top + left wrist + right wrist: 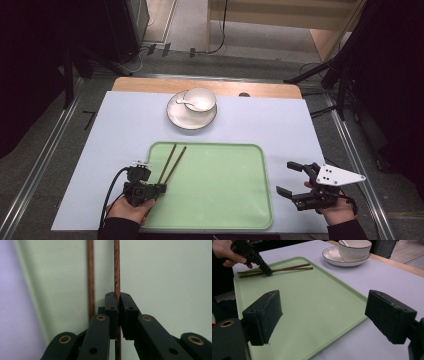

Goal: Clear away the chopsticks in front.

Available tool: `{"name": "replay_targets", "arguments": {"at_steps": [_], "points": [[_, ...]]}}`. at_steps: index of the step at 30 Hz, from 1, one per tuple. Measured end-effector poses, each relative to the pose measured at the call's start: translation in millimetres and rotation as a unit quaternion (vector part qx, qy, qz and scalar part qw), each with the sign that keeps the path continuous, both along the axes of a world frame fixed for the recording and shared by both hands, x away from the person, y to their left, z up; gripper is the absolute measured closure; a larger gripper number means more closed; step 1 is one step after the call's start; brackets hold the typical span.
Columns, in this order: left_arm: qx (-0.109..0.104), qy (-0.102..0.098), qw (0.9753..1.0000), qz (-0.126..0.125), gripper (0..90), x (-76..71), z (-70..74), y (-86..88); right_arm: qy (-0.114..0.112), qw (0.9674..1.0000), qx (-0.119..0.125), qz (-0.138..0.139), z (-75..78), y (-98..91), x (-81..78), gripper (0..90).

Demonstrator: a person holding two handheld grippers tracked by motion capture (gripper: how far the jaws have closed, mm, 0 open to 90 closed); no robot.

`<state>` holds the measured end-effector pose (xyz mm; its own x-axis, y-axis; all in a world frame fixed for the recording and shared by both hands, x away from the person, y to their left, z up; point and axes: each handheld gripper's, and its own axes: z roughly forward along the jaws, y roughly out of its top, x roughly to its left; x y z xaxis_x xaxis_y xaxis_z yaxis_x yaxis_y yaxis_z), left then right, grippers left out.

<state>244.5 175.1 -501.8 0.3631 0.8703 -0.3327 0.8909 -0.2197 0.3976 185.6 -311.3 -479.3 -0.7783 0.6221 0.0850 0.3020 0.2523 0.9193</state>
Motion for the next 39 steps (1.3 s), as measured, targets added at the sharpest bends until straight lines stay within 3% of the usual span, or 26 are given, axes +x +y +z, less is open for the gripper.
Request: {"name": "replay_targets", "arguments": {"at_steps": [11, 15, 19, 20, 25, 31, 33, 37, 39], "points": [[-0.015, 0.003, 0.9998, -0.013, 77.9, 5.1, 0.0, 2.9, 0.0, 1.0, -0.002, 0.0, 0.6, 1.2, -1.5, 14.7], [-0.039, 0.012, 0.9987, -0.029, 67.2, 8.4, 4.0, 5.9, -0.001, 1.0, -0.001, -0.001, 1.0, 1.2, -2.3, 14.7], [-0.059, 0.001, 0.9974, -0.042, 57.8, 10.7, 10.7, 8.4, 0.0, 1.0, -0.001, -0.002, 0.8, 0.8, -2.4, 14.8], [-0.063, -0.017, 0.9961, -0.059, 54.6, 12.9, 15.1, 10.2, 0.0, 1.0, -0.003, -0.003, 0.7, 0.4, -2.9, 14.7], [-0.06, -0.045, 0.993, -0.092, 43.6, 21.3, 22.3, 20.1, 0.002, 1.0, 0.001, -0.007, 0.6, -0.4, -4.0, 14.8], [-0.072, -0.067, 0.9895, -0.106, 39.5, 31.8, 27.0, 38.6, 0.005, 1.0, 0.001, -0.008, -0.1, -0.6, -3.4, 14.7], [-0.069, -0.087, 0.9866, -0.12, 38.5, 35.8, 29.2, 48.5, 0.011, 0.9999, 0.0, -0.007, -1.1, -0.3, -2.7, 14.7], [-0.059, -0.098, 0.9858, -0.123, 36.9, 38.2, 30.7, 59.4, 0.013, 0.9999, -0.002, -0.006, -2.3, -0.1, -2.3, 14.7], [-0.066, -0.104, 0.9847, -0.123, 36.0, 38.2, 31.7, 69.2, 0.015, 0.9999, -0.002, -0.009, -2.4, -1.4, -2.4, 14.7]]}}
